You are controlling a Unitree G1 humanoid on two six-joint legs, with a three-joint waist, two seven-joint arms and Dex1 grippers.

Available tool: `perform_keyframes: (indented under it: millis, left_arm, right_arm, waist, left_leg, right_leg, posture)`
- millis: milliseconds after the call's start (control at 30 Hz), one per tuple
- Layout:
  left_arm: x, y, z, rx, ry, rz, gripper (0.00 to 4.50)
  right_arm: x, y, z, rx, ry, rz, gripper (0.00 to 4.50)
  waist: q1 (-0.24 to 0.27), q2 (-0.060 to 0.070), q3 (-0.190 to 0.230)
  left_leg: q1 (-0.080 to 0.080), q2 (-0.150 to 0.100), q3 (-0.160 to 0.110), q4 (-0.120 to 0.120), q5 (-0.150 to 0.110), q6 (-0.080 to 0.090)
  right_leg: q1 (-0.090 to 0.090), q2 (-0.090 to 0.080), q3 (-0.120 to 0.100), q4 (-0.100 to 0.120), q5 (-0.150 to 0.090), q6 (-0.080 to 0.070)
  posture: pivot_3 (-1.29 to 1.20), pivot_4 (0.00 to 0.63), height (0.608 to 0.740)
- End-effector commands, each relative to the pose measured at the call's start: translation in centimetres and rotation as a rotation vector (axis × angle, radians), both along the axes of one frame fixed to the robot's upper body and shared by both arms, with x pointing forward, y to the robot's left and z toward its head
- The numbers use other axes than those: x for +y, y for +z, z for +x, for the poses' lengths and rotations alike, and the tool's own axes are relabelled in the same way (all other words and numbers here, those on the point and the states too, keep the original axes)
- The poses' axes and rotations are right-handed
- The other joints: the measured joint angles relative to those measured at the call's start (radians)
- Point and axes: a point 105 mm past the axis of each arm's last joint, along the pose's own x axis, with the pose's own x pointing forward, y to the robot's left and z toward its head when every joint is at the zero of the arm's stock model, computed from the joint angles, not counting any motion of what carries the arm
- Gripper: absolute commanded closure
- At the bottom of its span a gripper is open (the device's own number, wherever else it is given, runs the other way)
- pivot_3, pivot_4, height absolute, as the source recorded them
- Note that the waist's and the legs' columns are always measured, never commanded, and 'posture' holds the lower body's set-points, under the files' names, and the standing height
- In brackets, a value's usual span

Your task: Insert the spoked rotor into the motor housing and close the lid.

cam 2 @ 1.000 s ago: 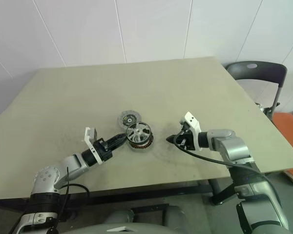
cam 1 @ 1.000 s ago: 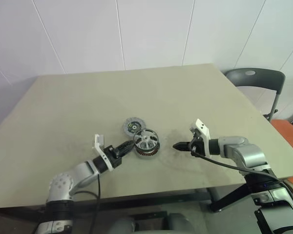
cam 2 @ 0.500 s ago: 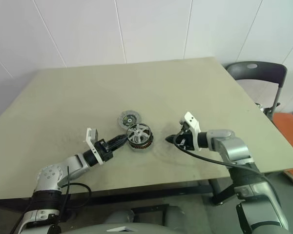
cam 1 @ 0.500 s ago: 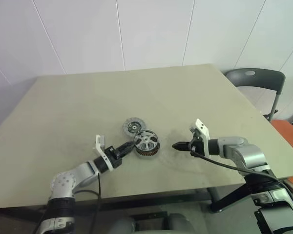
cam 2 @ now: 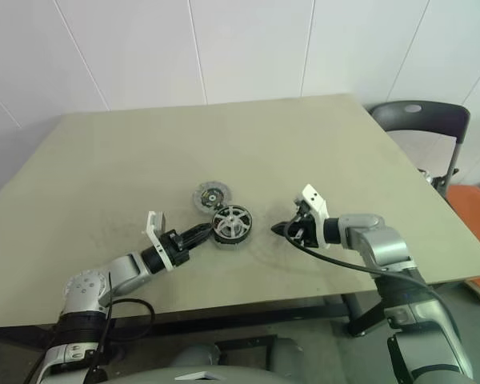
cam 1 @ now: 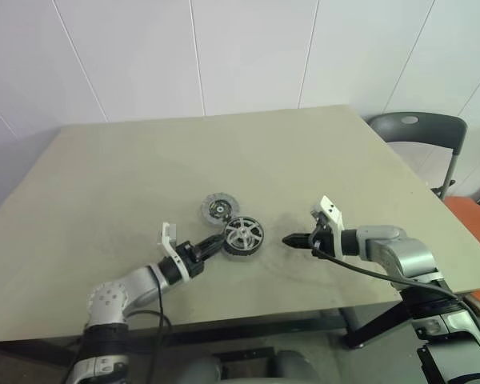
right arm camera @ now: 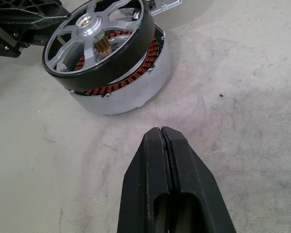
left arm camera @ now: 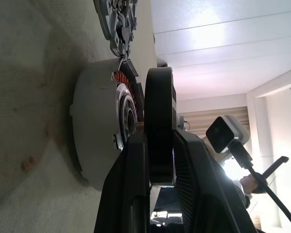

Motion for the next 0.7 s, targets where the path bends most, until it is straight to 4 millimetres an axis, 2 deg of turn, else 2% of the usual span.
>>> perform_keyframes:
  millis: [33,700]
  left_arm:
    - [0.65,-0.46,-0.17,0.029,0.032,0.003,4.09]
    - [0.64,-0.06,-0.30,0.048,0.065,0.029,4.09]
  right_arm:
    - [0.61,1.77,0.40,-0.072,0.018,0.033,4.50]
    - [0.68,1.74,0.63,-0.080,0.018,0.033,4.50]
  waist:
    - [0.000,0.000,0.000]
    - [-0.001,0.000,0.000]
  left_leg:
    - [0.000,0.000,0.000,0.000,0.000,0.000]
    - [0.000,0.000,0.000,0.000,0.000,0.000]
  right_leg:
    - [0.000,0.000,0.000,0.000,0.000,0.000]
    - [0.000,0.000,0.000,0.000,0.000,0.000]
  posture:
    - [0.00,0.000,0.740]
    - [0.00,0.000,0.740]
